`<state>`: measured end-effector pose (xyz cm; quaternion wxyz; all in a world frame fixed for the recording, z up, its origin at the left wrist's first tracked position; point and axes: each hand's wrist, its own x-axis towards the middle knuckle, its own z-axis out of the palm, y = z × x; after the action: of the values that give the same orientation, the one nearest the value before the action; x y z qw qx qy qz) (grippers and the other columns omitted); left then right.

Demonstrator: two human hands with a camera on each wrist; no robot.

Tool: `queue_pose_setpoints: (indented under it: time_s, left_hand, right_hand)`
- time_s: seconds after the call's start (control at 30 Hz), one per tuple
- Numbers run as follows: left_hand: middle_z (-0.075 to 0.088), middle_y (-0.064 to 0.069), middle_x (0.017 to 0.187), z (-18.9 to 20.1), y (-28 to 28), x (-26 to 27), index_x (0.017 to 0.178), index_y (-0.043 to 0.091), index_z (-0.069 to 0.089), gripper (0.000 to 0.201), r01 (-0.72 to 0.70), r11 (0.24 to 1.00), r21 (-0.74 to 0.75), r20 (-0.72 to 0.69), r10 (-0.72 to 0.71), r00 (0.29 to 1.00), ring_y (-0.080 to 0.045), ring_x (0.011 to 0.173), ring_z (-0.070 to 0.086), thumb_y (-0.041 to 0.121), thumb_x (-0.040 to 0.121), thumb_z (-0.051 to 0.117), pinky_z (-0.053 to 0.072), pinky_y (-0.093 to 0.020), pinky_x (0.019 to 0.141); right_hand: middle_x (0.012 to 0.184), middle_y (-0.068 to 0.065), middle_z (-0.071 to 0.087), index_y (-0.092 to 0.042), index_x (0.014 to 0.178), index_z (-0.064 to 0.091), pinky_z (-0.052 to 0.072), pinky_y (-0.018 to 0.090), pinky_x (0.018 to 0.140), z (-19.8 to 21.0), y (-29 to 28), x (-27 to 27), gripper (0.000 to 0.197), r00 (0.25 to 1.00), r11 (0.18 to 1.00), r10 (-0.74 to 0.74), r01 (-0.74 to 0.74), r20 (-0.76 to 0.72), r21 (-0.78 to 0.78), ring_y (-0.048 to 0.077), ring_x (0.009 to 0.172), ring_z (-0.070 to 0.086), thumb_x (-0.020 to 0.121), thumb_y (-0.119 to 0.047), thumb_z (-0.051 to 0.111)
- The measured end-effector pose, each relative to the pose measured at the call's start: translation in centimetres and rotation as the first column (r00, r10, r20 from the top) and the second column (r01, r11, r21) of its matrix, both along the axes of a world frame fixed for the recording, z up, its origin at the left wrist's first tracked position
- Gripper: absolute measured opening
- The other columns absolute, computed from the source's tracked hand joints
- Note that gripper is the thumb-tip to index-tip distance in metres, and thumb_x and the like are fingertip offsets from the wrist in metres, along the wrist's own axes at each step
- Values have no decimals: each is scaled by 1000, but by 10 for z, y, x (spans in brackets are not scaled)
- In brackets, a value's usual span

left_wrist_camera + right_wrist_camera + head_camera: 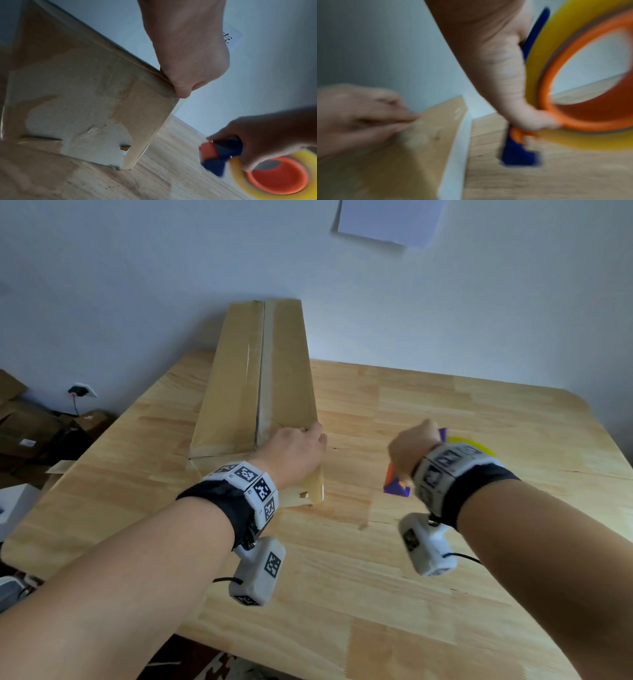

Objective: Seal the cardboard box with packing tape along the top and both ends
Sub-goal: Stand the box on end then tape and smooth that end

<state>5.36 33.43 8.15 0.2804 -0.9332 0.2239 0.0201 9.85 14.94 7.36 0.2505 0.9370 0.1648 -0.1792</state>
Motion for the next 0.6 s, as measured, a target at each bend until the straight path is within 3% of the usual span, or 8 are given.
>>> queue_pose_setpoints:
  time_s: [0.07,0.1,0.13,0.2,0.27,0.37,0.43,0.6]
  left_hand:
    - [47,-14,118,2,0,-1,127,0,43,37,-12,1000,-22,-9,11,1000,-25,67,49,-4,90,41,35,-31,52]
    - [48,-14,115,3,-1,-1,123,0,46,32,-10,999,-42,-9,10,1000,-23,62,44,-3,91,42,35,-31,51]
    - [50,-13,112,2,0,-1,118,1,49,27,-9,998,-56,-8,9,1000,-21,58,40,-1,91,43,34,-31,48]
    - [53,-9,103,-2,3,2,110,6,56,20,9,998,-59,21,-7,1000,-17,46,33,9,95,44,27,-29,40]
    - [53,-5,96,-6,7,5,102,10,60,20,42,996,-82,46,-38,998,-15,40,29,17,96,43,24,-26,37]
    - [53,-4,96,-7,9,7,100,12,61,26,67,991,-113,73,-59,996,-18,46,42,24,97,39,35,-26,42]
    - [53,-4,102,-6,9,6,107,13,60,32,69,987,-143,93,-56,994,-19,51,45,30,99,34,32,-26,44]
    - [55,-4,106,-3,2,3,102,12,63,47,63,981,-185,105,-44,993,-18,55,49,44,100,27,23,-23,40]
  right_hand:
    - [100,-3,63,-27,109,57,41,32,76,-7,-37,5,29,986,927,-165,167,-35,335,21,91,59,80,-25,62]
    - [96,-1,63,-27,113,56,41,31,72,-10,-52,7,37,953,782,-264,301,-148,545,21,85,58,78,-23,65]
    - [95,2,64,-26,115,57,44,31,70,-14,-62,8,41,904,583,-320,423,-283,694,23,84,59,76,-22,68]
    - [98,8,66,-23,115,60,50,39,79,-30,-67,9,40,788,228,-336,599,-516,768,28,88,62,77,-21,72]
    - [100,13,67,-16,114,59,52,45,84,-56,-64,6,40,701,46,-337,679,-628,733,30,88,64,77,-21,72]
    - [102,17,67,-5,115,56,54,44,82,-93,-56,-1,53,610,-45,-406,731,-681,681,32,88,66,71,-28,76]
    - [103,19,66,-3,113,56,54,44,81,-109,-53,-4,53,571,-70,-424,753,-703,654,34,89,65,71,-28,75]
    - [104,17,65,-7,116,57,51,46,83,-126,-55,-5,44,602,-89,-447,706,-662,702,34,92,62,78,-24,71]
